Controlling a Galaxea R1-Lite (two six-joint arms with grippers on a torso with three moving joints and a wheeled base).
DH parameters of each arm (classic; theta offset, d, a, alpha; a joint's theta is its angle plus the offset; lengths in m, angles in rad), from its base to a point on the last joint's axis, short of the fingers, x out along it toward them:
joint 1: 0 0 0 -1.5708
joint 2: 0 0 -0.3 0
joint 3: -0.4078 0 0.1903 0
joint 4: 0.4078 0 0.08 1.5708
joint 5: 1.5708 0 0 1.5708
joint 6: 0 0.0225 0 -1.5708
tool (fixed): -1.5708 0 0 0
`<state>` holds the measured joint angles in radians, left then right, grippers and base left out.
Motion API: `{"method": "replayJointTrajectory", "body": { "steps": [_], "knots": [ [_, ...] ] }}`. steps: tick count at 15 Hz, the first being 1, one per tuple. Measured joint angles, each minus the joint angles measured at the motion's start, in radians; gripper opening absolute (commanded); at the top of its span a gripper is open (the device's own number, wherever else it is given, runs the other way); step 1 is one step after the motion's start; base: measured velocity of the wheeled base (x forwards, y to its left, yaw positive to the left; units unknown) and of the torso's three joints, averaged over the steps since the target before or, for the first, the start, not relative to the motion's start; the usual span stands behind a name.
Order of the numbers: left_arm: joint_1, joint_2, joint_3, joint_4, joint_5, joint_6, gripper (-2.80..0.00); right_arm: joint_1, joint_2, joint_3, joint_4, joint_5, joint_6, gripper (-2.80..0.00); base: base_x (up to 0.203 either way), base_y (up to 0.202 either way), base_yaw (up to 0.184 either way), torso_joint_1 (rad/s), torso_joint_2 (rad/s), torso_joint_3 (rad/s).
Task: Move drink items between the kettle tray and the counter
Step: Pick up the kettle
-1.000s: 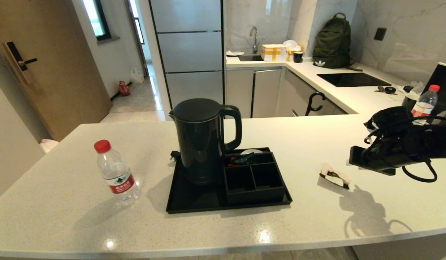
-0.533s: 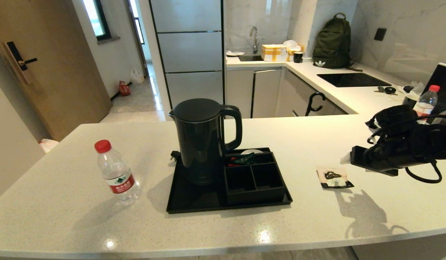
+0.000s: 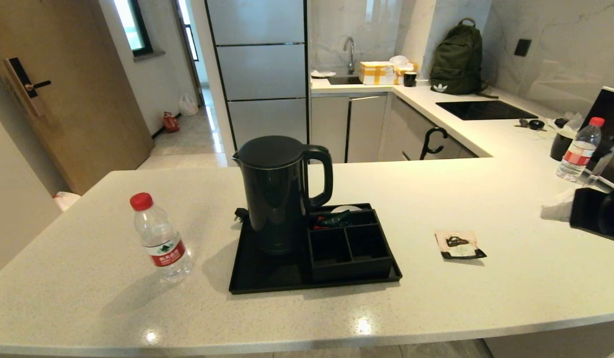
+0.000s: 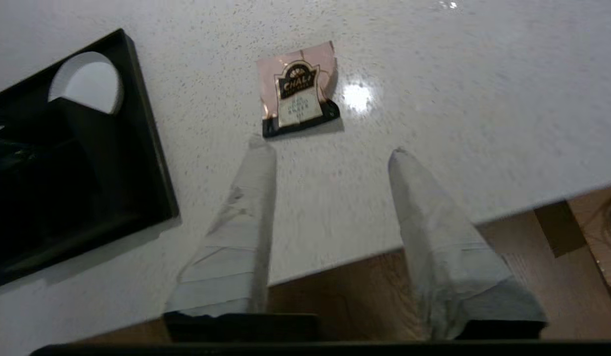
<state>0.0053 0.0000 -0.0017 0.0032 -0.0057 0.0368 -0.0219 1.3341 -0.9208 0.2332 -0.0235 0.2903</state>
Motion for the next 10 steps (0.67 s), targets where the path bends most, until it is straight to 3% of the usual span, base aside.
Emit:
{"method": "replayJointTrajectory", "body": {
  "steps": [3,7,9,10],
  "knots": [
    [-0.001,0.000,0.000,0.000,0.000,0.000,-2.80,0.003,-0.241,0.026,0.151,-0.033,0.027,-2.80,0.000,0.000,0.000,0.000,0.00,0.000],
    [-0.001,0.000,0.000,0.000,0.000,0.000,-2.80,0.002,-0.575,0.026,0.412,-0.148,0.036,-2.80,0.000,0.000,0.000,0.000,0.00,0.000],
    [-0.001,0.000,0.000,0.000,0.000,0.000,-2.80,0.004,-0.638,0.013,0.497,-0.143,0.027,-2.80,0.000,0.000,0.000,0.000,0.00,0.000],
    [-0.001,0.000,0.000,0.000,0.000,0.000,-2.80,0.008,-0.649,0.009,0.512,-0.096,0.018,-2.80,0.000,0.000,0.000,0.000,0.00,0.000]
  ]
}}
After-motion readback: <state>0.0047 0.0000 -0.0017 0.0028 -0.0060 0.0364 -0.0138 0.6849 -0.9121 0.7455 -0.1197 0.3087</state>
